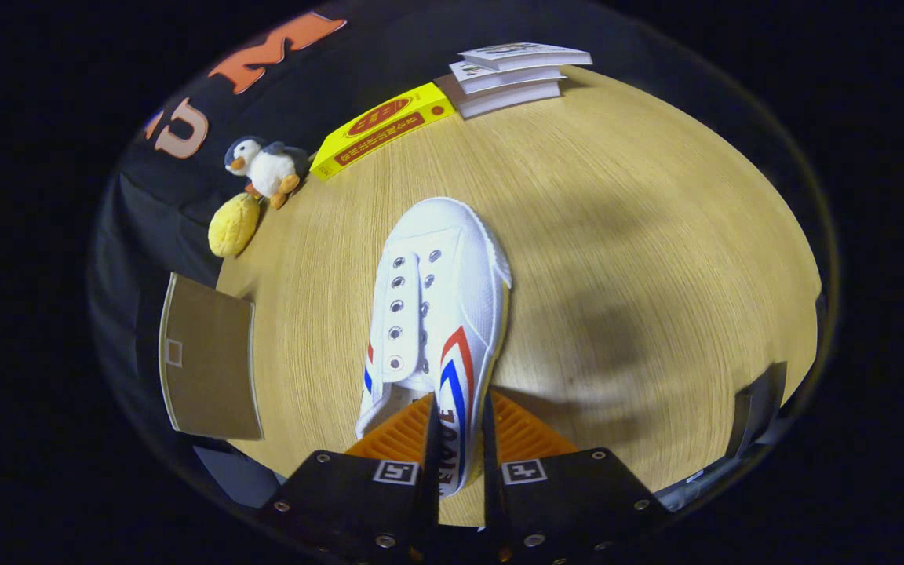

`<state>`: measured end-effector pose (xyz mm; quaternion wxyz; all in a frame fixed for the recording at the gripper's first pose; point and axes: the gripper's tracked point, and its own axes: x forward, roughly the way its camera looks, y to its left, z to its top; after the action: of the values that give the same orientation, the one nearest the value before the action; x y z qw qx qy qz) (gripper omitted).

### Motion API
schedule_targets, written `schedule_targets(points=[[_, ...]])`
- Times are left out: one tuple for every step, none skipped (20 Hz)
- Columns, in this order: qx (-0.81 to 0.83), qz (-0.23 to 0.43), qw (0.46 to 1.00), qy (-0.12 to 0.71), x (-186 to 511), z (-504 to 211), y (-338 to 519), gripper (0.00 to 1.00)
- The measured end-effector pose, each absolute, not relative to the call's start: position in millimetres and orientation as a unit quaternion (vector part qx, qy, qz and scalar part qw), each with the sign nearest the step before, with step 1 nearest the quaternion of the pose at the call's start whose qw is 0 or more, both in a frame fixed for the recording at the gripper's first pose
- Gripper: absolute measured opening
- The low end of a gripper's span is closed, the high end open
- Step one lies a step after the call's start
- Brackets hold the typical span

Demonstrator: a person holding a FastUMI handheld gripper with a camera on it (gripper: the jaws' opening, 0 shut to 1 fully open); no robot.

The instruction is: Open the storage box then place both shoes into the box .Put the left shoe in first, then the right shoe, with the right side of both shoes facing outward in a uniform manner.

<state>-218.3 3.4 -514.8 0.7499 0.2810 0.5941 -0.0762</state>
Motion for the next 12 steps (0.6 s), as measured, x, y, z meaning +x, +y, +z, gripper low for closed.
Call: schedule_targets(points=[[0.285,-0.081,0.751,0.590,-216,-513,4,0.15],[0.289,-0.089,0.750,0.589,-218,-510,-1,0.13],[0.291,-0.100,0.750,0.585,-216,-509,-4,0.09],[0.291,-0.101,0.752,0.583,-215,-505,-3,0.07],[0.293,-0.101,0.755,0.578,-211,-499,-2,0.06],[0.299,-0.099,0.760,0.569,-204,-491,2,0.05],[0.310,-0.095,0.763,0.560,-196,-482,6,0.05],[0.319,-0.093,0.765,0.552,-189,-472,10,0.05],[0.321,-0.087,0.767,0.548,-182,-462,15,0.05],[0.315,-0.083,0.774,0.543,-175,-450,19,0.05],[0.308,-0.074,0.781,0.539,-166,-439,25,0.05],[0.304,-0.067,0.784,0.537,-159,-428,32,0.05]])
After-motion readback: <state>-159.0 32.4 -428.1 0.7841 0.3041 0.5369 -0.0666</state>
